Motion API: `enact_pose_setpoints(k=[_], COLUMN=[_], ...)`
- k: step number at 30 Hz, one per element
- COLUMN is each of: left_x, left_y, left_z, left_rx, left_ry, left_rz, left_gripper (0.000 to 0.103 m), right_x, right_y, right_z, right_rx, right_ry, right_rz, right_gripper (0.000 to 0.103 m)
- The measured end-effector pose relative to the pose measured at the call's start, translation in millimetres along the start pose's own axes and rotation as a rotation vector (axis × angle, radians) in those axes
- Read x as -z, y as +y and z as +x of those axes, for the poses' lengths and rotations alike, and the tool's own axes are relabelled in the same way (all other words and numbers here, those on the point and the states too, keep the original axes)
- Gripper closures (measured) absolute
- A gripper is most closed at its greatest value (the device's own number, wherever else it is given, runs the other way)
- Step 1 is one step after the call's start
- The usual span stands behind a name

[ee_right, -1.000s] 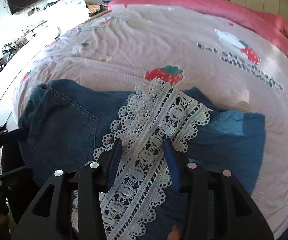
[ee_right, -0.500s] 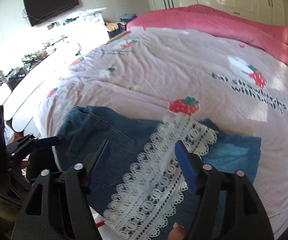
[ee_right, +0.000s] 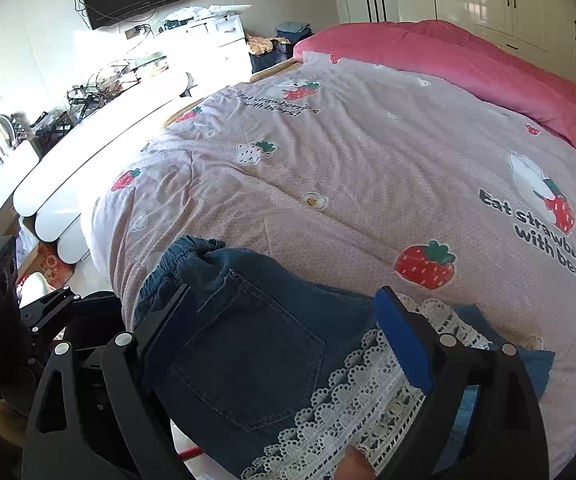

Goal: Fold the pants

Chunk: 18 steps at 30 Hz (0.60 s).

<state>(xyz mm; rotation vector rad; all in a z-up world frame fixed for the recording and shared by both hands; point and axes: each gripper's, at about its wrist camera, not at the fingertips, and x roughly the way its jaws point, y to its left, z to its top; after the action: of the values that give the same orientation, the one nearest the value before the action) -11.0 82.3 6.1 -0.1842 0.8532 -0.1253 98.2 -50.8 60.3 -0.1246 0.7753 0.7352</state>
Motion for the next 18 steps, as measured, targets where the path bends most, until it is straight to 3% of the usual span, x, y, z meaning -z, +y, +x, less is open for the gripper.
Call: enact_pose_setpoints(k=[18], left_x=[10.4], left_y=[18.8], left_z=[36.9], left_rx=[0.110], left_ry=[0.086], left_rz=[-0.119], left_gripper=[0.010], right_x=[-24.4], right_y=[34.2], right_z=[72.9], right_rx=[-0.069], right_ry=[0.161], right_rz=[-0.147], right_gripper=[0.010])
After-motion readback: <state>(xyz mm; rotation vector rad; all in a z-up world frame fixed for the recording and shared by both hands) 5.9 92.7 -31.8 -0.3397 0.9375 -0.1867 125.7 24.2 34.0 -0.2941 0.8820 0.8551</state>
